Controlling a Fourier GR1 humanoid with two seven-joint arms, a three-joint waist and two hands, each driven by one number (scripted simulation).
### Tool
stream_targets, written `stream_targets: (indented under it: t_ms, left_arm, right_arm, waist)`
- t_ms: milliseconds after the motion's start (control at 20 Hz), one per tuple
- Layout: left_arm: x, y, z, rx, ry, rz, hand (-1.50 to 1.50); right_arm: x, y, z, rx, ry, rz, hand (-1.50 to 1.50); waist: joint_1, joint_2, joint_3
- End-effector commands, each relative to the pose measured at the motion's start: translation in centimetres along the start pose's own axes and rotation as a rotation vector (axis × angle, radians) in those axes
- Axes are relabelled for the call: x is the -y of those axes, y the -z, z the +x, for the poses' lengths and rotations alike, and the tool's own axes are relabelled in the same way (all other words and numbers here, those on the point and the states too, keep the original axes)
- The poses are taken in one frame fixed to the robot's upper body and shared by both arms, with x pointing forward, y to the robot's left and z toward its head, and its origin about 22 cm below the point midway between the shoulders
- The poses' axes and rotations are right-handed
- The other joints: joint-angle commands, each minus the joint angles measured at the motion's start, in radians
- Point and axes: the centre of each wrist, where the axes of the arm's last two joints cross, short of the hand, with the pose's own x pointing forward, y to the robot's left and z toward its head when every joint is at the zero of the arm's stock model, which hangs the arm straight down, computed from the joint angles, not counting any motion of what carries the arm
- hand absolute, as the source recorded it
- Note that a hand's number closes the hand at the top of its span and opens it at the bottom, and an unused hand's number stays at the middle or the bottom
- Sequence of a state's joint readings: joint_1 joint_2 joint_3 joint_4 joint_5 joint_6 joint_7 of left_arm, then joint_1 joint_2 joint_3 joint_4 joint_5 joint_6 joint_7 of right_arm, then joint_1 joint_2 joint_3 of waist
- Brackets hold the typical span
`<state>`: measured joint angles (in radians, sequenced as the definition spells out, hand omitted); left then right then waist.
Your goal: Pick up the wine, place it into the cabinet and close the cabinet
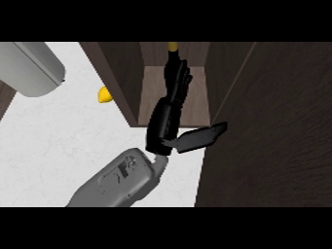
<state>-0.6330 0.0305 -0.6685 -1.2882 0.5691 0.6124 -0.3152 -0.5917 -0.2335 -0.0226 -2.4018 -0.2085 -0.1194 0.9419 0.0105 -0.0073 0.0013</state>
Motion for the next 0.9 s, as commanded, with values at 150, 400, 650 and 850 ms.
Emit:
stream_targets:
  t_ms: [150,400,650,850]
  left_arm:
    - [2.4,-5.8,1.6,0.034,-0.144,0.037,-1.50]
    - [2.8,-11.2,3.9,0.017,-0.185,0.062,1.50]
    - [-0.9,-14.3,6.7,-0.004,-0.197,-0.045,1.50]
    - [-2.4,-14.7,6.6,0.008,-0.184,-0.061,1.50]
  right_arm:
    - [-0.7,-1.4,0.9,0.020,0.003,0.006,-1.50]
    - [-0.5,-0.1,0.0,0.011,-0.006,-0.016,-1.50]
    - [-0.9,-1.9,1.7,0.004,-0.005,0.000,-1.50]
    - [-2.1,-0.1,0.9,-0.047,0.027,0.159,1.50]
  waist:
    - [-0.008,0.001,-0.002]
    - [-0.001,0.003,-0.001]
    - [-0.005,-0.001,-0.002]
    - [-0.002,0.003,-0.002]
